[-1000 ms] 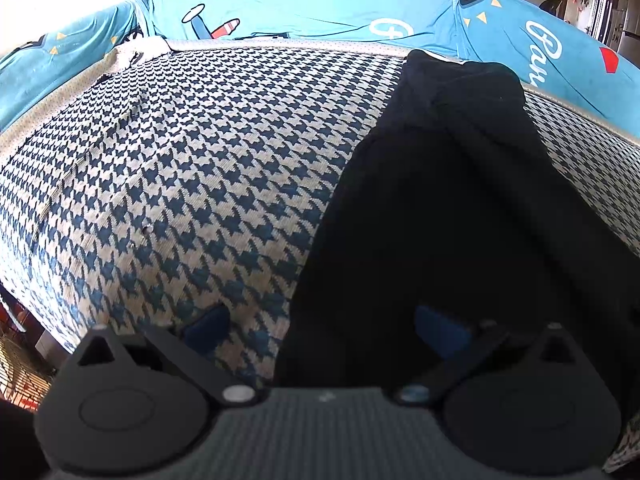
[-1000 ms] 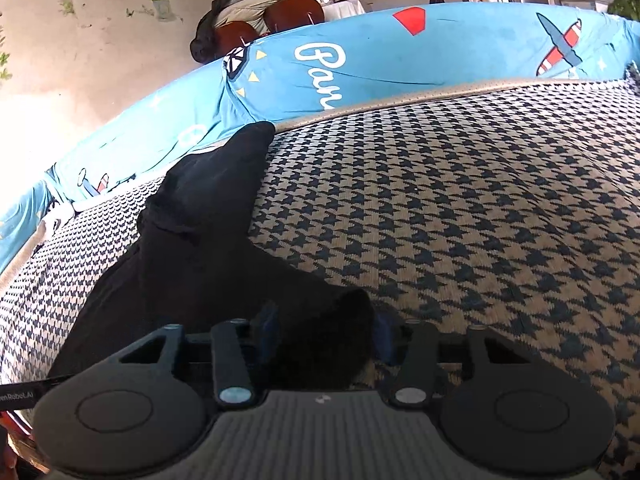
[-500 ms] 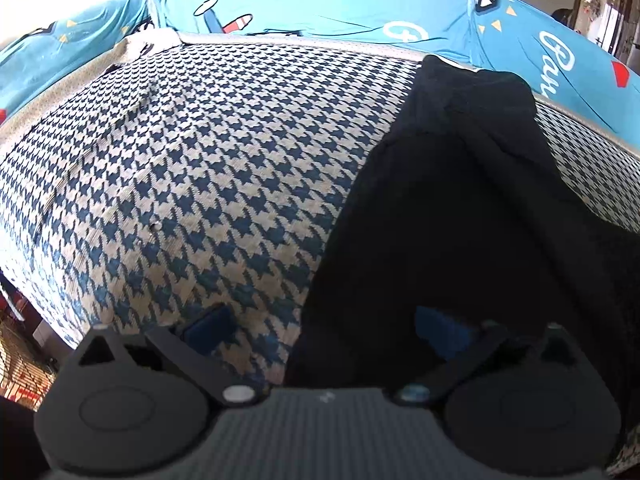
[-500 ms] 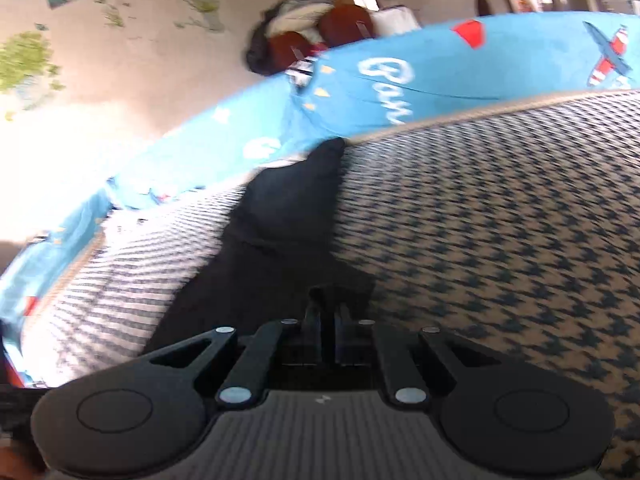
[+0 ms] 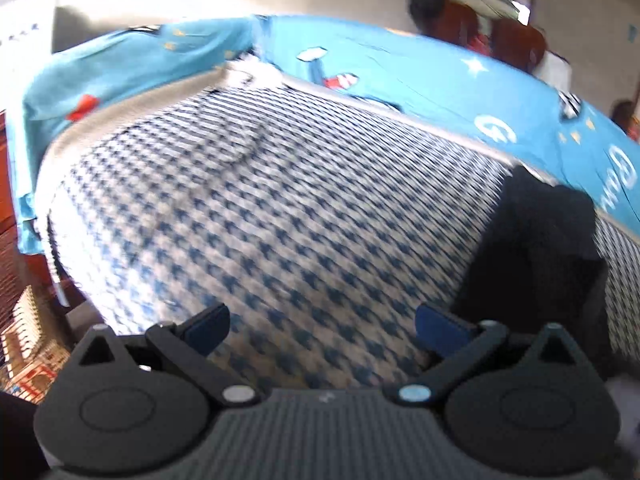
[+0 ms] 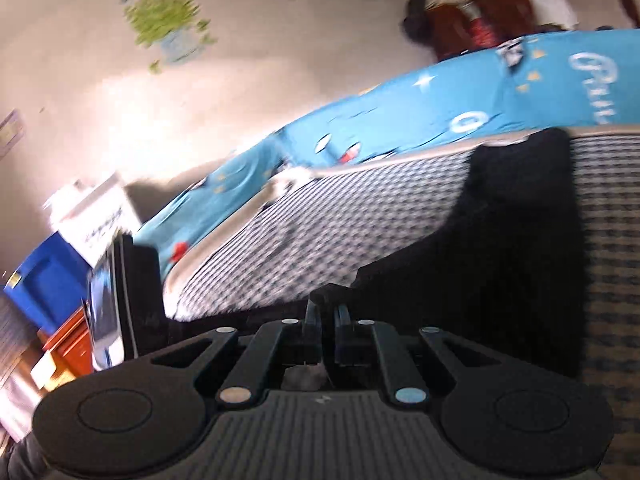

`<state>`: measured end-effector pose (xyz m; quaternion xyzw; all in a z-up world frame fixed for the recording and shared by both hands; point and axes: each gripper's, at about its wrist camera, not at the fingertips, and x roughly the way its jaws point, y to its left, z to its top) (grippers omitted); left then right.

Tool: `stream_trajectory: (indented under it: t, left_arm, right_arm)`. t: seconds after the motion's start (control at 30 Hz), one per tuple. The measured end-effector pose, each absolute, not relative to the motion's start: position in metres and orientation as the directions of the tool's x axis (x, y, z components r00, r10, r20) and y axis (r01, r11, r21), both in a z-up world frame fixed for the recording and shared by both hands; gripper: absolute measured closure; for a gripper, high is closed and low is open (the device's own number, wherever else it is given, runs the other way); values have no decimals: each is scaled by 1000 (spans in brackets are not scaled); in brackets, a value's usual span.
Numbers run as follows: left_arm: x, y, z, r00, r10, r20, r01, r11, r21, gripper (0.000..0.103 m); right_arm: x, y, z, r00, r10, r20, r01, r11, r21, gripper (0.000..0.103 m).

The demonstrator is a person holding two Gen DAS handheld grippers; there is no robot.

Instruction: Fold clothes

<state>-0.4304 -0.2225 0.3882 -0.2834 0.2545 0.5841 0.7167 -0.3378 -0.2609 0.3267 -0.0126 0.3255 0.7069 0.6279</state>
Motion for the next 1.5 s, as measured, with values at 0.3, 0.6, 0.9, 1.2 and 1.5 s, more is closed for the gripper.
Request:
stream_trajectory:
  t: [0.3,0.6,0.9,1.2,1.5]
  left_arm:
    - [-454,-211,390,135,699,-703,-990,60,-130,0]
    - [-440,-217,387,155,686,-711,-988,105,-114,0]
    - [-412,-225,376,216,646,-732,-972,215,-97,0]
    - [-386,-235,365,254,612,-749,-944,324,-56,0]
    - [-365,-249,355,284,585,-760,-907,420,-16,0]
  right_arm:
    - [-366,-226,283,-313,785,-535,-904,-73,422,90]
    - [-352,-251,289,-320,771,-550,-901,-69,428,71]
    - [-285,-307,302,-89,815,-573,-894,189,407,71]
    - [-269,-337,290,-58,783,-620,-868,267,419,70]
    - [-256,-335,278,-46,766,-641,-832,326,449,70]
